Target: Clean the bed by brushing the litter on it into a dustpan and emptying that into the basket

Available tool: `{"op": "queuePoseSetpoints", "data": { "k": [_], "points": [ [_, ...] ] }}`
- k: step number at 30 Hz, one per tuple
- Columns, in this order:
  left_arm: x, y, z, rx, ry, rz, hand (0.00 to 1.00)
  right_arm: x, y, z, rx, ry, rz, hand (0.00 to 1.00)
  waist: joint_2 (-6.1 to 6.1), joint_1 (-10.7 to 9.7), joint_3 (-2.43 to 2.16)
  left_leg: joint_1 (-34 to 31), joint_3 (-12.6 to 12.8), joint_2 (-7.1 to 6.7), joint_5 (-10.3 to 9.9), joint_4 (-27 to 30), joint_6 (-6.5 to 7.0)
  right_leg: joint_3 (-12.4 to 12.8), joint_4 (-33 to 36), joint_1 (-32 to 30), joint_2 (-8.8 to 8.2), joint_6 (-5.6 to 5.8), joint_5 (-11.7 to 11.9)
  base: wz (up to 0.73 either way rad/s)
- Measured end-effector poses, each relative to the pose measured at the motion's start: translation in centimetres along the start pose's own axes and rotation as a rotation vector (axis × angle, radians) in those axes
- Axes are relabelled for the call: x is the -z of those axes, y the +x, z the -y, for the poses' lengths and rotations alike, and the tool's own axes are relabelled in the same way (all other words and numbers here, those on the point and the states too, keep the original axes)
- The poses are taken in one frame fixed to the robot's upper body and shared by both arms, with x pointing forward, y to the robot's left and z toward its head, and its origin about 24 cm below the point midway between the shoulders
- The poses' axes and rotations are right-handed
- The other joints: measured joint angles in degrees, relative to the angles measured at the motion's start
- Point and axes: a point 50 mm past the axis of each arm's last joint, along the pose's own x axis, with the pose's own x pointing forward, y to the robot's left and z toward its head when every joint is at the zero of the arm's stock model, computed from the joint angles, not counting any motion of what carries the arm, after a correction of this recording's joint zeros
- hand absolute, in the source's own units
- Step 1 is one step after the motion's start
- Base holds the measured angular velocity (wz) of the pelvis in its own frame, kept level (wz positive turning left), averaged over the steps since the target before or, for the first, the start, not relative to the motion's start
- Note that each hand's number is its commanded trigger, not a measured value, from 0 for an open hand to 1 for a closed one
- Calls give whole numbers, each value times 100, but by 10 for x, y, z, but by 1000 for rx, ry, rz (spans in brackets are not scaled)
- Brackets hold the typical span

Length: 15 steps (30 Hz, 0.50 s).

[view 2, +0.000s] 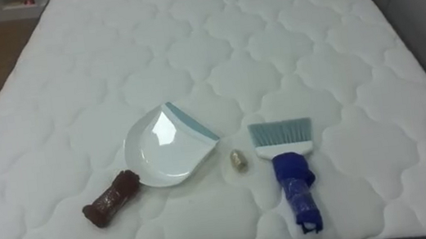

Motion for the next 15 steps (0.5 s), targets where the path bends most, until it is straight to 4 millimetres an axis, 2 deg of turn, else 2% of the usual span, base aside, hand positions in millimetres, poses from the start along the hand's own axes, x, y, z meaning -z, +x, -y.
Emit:
{"op": "queuePoseSetpoints", "data": {
  "k": [2, 8, 15],
  "points": [
    [-9, 1, -5, -48, -23, 45, 0, -3, 0, 1, 11, -2, 22, 0, 33, 7, -23, -26, 5, 2, 0, 2, 0, 17, -1, -48, 3, 0, 0, 0],
    [-48, 0, -28, -203, -189, 224, 0, -16, 0, 8, 31, 16, 114, 0, 42, 1, -30, -76, 6, 3, 1, 24, 0, 11, 16, -88, 1, -3, 6, 0],
    [-112, -20, -61, -391, -372, 540, 0, -24, 0, 10, 37, 36, 174, 0, 81, 8, -23, -87, 10, 2, 1, 13, 1, 20, 35, -103, 1, -2, 10, 0]
  ]
}}
